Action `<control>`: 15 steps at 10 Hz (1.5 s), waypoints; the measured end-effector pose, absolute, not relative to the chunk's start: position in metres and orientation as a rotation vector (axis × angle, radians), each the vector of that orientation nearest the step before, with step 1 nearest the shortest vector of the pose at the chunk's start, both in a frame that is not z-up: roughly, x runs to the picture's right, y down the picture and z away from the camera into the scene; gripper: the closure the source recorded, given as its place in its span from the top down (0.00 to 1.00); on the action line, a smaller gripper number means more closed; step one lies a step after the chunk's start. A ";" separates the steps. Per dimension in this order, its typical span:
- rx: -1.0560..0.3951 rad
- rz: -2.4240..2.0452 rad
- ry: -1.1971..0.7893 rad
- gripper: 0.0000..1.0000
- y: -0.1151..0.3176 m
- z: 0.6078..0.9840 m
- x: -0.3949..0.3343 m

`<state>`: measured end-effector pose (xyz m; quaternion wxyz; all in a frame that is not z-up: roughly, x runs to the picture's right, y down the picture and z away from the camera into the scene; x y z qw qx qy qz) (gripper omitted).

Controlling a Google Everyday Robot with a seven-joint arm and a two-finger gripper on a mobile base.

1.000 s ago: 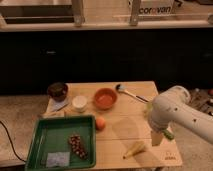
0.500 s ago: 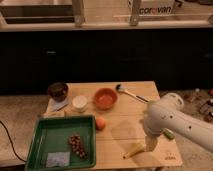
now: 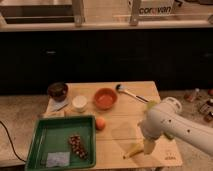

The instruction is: Place banana in red bowl

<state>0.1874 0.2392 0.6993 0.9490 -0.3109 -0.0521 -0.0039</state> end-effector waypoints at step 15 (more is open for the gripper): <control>-0.643 -0.012 -0.134 0.80 0.277 0.735 0.193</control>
